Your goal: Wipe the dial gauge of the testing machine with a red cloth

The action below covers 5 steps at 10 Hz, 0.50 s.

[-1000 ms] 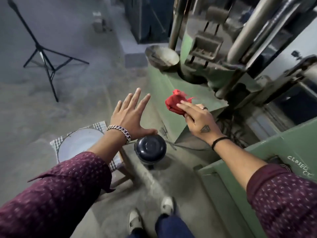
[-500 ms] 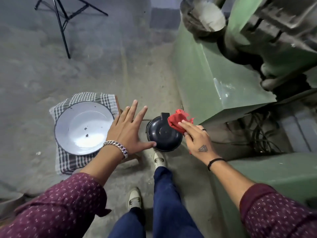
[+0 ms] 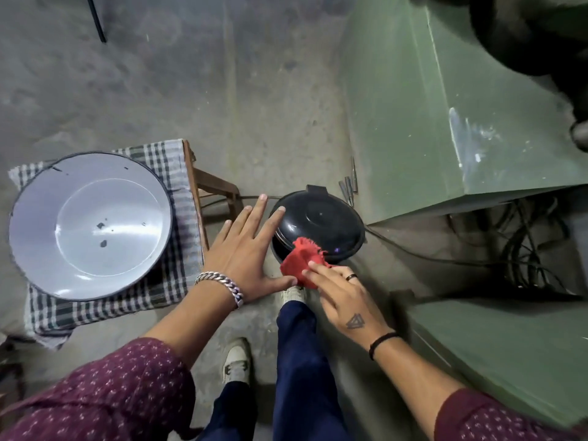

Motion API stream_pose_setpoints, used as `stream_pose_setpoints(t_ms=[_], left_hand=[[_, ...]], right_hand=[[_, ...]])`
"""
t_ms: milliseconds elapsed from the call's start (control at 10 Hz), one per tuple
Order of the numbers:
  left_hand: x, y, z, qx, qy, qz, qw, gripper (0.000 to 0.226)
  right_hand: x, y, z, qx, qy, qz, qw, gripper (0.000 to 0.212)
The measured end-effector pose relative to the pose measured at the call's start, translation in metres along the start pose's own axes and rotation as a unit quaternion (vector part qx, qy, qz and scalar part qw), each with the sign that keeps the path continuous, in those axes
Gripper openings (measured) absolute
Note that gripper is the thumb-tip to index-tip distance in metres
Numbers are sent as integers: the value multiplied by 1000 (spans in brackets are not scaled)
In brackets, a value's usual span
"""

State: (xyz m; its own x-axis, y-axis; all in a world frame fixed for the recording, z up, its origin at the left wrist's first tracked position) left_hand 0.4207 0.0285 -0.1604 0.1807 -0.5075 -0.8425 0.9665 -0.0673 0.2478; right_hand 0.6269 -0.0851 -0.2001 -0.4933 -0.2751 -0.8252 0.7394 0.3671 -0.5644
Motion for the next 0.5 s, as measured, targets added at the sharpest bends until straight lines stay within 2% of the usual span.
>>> stream_pose_setpoints(t_ms=[300, 400, 500], left_hand=[[28, -21, -16, -2, -12, -17, 1000, 138], [28, -24, -19, -7, -13, -24, 1000, 139], [26, -27, -18, -12, -20, -33, 999, 140]], right_hand=[[50, 62, -40, 46, -81, -3, 996, 56], [55, 75, -52, 82, -147, 22, 985, 62], [64, 86, -45, 106, -199, 61, 972, 86]])
Point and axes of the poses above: each hand's wrist, its own z-axis away from the middle knuckle, its own x-axis out of the palm, y = z × x, the point moved 5 cm from there along -z, towards the middle knuckle, and after that the axes turned 15 degrees about -x, right-handed, at the moved point
